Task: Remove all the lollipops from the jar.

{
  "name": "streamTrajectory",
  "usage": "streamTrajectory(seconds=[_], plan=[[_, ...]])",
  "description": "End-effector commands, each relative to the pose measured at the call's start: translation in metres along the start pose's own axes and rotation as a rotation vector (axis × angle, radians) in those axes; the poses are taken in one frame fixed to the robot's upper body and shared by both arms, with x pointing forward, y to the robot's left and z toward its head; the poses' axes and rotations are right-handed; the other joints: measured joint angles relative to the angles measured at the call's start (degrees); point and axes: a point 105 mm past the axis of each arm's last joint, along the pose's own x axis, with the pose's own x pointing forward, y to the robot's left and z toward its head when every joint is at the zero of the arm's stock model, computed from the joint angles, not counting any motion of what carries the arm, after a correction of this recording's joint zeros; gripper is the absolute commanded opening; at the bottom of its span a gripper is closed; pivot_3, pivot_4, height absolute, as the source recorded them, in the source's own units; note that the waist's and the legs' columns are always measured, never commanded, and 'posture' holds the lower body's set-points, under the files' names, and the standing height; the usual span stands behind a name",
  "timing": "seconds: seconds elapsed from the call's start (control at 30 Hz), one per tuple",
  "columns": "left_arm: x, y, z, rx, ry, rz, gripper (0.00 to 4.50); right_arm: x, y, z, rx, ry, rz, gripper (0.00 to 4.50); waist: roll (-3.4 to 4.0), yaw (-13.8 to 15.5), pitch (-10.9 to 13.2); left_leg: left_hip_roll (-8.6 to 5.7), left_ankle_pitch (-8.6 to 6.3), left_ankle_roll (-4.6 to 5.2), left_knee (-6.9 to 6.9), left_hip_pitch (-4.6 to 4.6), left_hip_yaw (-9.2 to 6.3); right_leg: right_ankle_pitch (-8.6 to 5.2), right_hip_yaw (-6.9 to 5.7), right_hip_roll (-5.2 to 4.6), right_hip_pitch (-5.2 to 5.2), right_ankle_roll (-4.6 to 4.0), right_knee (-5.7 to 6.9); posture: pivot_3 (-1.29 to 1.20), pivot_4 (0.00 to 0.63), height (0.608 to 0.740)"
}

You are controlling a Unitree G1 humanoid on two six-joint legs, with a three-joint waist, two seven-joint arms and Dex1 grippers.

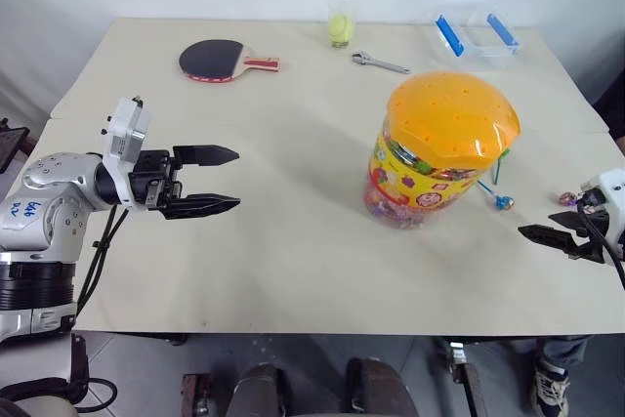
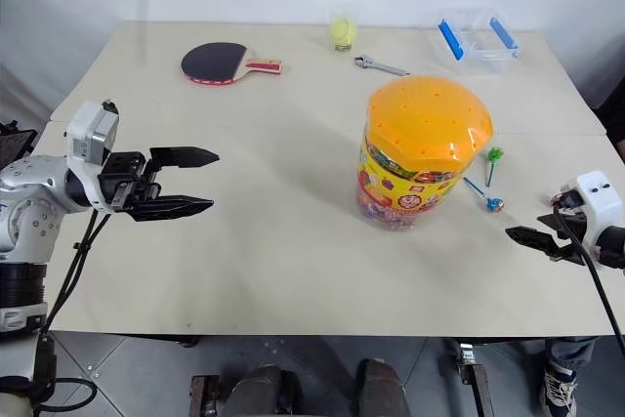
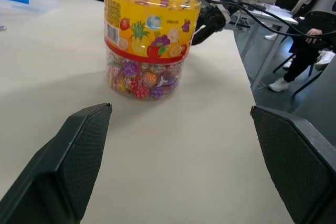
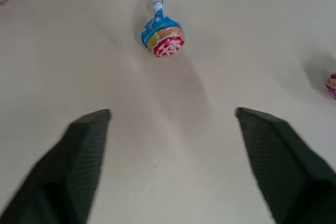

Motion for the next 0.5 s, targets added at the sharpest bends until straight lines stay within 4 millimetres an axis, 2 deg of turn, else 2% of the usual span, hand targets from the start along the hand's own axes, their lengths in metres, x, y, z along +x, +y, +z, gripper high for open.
streamTrajectory(seconds=[0.03, 0.13, 0.23, 0.4, 0.5], plan=[[-0.003, -0.002, 0.004, 0.035, -0.004, 0.011, 4.50, -0.028, 0.012, 0.042, -0.098, -0.173, 0.044, 4.45, 0.00, 0.01, 0.00, 0.00, 0.00, 0.00, -0.01, -0.01, 0.00, 0.00, 0.00, 0.00, 0.00, 0.00, 0.00, 0.00, 0.150, 0.740], [-0.005, -0.002, 0.003, 0.031, -0.009, 0.023, 4.50, -0.042, 0.032, 0.062, -0.150, -0.304, 0.121, 4.45, 0.00, 0.02, 0.00, 0.00, 0.00, 0.00, 0.00, 0.00, 0.00, 0.00, 0.00, 0.01, 0.00, 0.00, 0.00, 0.00, 0.150, 0.740], [-0.008, -0.002, 0.001, 0.023, -0.015, 0.039, 4.50, -0.048, 0.054, 0.065, -0.213, -0.349, 0.207, 4.45, 0.00, 0.19, 0.00, 0.01, 0.00, -0.01, 0.00, 0.01, -0.03, 0.00, -0.01, 0.02, 0.01, 0.00, 0.01, 0.00, 0.150, 0.740], [-0.012, -0.001, -0.003, -0.006, -0.032, 0.066, 4.50, -0.040, 0.079, 0.044, -0.286, -0.311, 0.365, 4.45, -0.02, 0.80, 0.01, -0.01, -0.02, -0.02, 0.05, 0.00, -0.04, 0.00, -0.01, 0.01, 0.03, 0.00, 0.00, 0.00, 0.150, 0.740], [-0.017, -0.001, -0.005, -0.021, -0.029, 0.089, 4.50, -0.035, 0.077, 0.033, -0.290, -0.312, 0.395, 4.45, -0.02, 0.80, 0.01, -0.01, -0.03, -0.02, 0.07, 0.01, -0.01, 0.00, 0.00, 0.01, 0.04, 0.00, 0.00, 0.00, 0.150, 0.740]])
